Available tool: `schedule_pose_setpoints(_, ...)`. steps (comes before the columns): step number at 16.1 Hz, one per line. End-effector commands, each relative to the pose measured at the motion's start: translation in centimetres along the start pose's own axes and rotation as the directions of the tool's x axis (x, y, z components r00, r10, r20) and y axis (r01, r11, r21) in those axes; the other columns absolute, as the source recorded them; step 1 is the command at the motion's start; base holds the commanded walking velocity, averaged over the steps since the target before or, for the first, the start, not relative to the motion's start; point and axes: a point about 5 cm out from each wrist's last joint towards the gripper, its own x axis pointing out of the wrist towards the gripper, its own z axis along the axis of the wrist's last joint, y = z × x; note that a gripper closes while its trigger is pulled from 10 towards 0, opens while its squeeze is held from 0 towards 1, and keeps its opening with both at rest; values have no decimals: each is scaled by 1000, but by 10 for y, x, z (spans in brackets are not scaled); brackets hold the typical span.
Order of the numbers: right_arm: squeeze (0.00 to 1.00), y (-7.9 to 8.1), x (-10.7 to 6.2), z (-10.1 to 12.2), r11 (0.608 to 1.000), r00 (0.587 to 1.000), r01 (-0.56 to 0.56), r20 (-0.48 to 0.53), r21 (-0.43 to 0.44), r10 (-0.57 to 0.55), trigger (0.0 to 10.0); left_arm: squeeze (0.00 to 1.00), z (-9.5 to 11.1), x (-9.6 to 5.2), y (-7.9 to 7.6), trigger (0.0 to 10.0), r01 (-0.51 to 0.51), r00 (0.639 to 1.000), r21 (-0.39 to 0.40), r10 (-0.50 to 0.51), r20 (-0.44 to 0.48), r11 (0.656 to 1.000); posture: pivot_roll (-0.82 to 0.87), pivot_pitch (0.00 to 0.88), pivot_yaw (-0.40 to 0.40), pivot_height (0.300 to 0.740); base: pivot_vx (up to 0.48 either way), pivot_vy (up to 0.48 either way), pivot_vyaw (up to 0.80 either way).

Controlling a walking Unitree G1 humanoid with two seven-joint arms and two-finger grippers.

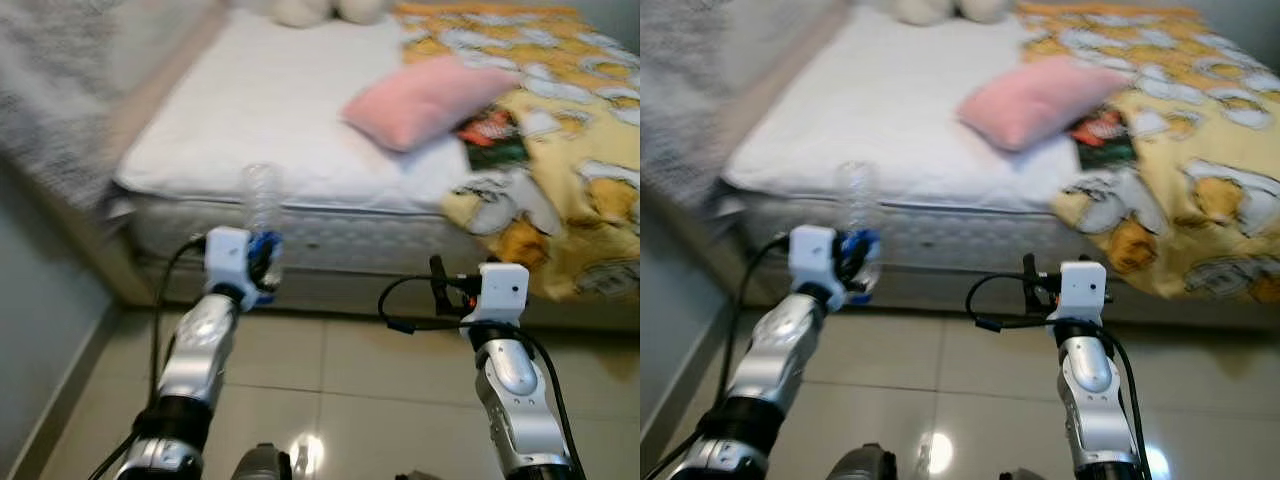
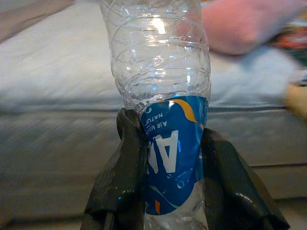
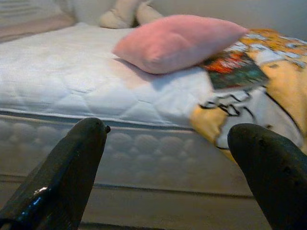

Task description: Clean up the room

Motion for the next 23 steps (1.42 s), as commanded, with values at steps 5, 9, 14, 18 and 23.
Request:
schedule_pose_setpoints(5,0,1,0,2,1000,1000,4,-3,-3,-4,10000,0,9,3,-13,10000,48,998,6,-48,39,999,-29,0,42,700,0,-177,590)
schedule_pose_setpoints(9,0,-4,1,1,1000,1000,15,-6,-9,-15,10000,0,15,4,-15,10000,45,997,13,-45,59,999,-30,0,40,700,0,-420,572)
schedule_pose_setpoints(14,0,-7,-2,1,1000,1000,25,-8,-14,-25,10000,0,13,-4,-10,10000,43,998,37,-45,52,998,-28,0,41,700,0,-422,570)
schedule_pose_setpoints(18,0,-7,-1,-1,999,999,34,-20,5,-34,10000,0,11,-4,-5,10000,18,999,30,-19,36,999,-16,0,39,700,60,-210,548)
schedule_pose_setpoints(23,0,-4,1,-1,1000,1000,-4,-15,-3,4,10000,0,6,-6,1,10000,-27,999,70,26,20,997,3,0,15,700,0,0,523)
